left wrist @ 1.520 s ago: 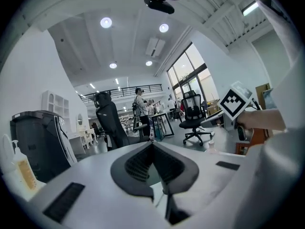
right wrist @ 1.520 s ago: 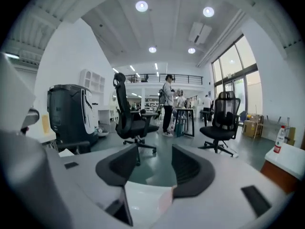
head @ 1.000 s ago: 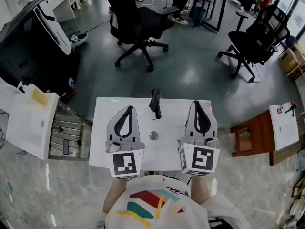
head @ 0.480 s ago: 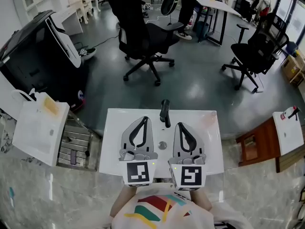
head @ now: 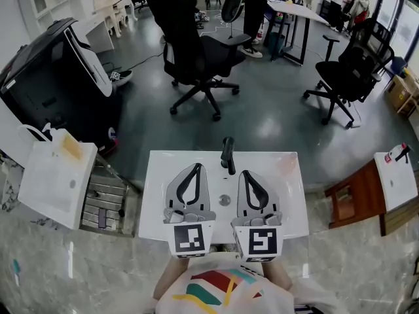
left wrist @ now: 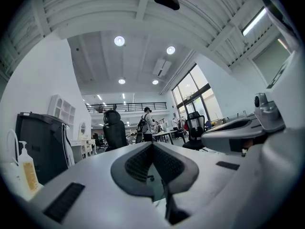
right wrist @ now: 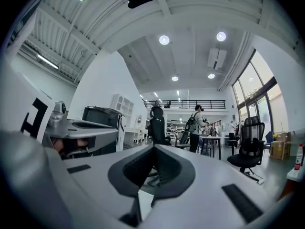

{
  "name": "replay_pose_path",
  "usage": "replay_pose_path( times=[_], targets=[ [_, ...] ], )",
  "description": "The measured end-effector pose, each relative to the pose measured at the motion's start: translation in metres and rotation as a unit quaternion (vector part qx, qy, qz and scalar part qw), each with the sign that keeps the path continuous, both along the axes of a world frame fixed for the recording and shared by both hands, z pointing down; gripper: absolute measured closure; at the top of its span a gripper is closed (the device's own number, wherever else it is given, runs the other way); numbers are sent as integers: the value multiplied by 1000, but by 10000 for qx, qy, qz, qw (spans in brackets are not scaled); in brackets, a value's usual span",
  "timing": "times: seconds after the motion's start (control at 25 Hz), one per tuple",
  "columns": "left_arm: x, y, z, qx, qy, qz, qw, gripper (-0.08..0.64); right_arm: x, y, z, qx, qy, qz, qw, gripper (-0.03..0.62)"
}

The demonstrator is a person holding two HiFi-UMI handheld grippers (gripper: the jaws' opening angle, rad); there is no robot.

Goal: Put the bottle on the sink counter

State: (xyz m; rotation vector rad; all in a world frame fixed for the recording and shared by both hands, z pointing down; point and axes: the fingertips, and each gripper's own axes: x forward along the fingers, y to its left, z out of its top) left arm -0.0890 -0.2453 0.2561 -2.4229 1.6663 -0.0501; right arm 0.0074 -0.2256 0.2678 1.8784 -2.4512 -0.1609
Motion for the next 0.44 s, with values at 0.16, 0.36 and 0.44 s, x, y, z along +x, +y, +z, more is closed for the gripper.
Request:
replay_pose_path(
  times=[0.16, 0.36, 0.44],
  targets=[
    [-1, 3, -7, 143, 185, 9, 9997, 543, -2, 2, -1, 12, 68, -25, 10000, 580],
    [-2, 5, -5, 132, 176, 15, 9998, 543, -3, 3, 6, -136, -12, 10, 9999, 580],
    [-2, 5, -4, 137, 205, 3, 9997, 543, -3, 3, 9, -167, 8, -4, 9999, 580]
  ],
)
